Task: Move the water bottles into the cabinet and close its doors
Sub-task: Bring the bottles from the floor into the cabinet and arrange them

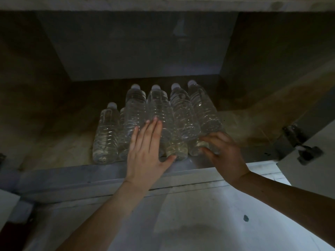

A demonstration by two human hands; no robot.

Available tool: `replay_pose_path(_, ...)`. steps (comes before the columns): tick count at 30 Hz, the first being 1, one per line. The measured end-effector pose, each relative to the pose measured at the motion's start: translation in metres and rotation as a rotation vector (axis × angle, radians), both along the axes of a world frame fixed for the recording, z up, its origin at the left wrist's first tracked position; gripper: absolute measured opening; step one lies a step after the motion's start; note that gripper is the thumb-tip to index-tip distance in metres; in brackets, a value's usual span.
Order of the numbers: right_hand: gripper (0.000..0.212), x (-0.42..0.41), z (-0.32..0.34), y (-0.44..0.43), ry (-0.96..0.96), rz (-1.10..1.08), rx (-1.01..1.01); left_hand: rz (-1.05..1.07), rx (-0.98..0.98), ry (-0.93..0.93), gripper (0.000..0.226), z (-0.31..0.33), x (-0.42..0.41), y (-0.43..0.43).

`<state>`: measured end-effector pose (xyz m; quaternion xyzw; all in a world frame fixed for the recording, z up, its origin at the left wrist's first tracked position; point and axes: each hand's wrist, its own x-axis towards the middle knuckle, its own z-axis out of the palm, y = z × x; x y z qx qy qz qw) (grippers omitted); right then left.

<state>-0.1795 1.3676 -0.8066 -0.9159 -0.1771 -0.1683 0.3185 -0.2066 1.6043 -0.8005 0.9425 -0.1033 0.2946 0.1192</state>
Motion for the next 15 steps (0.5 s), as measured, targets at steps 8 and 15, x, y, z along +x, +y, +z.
replay_pose_path(8,0.027,0.0008,0.0004,0.0000,-0.004,0.020,0.028,0.006,-0.052,-0.019,0.099,0.0004,0.0009,-0.0041)
replay_pose_path(15,0.025,0.0011,0.0015,-0.0007,0.031,0.032,0.044,0.002,-0.085,-0.039,0.097,0.0000,0.0028,-0.0051)
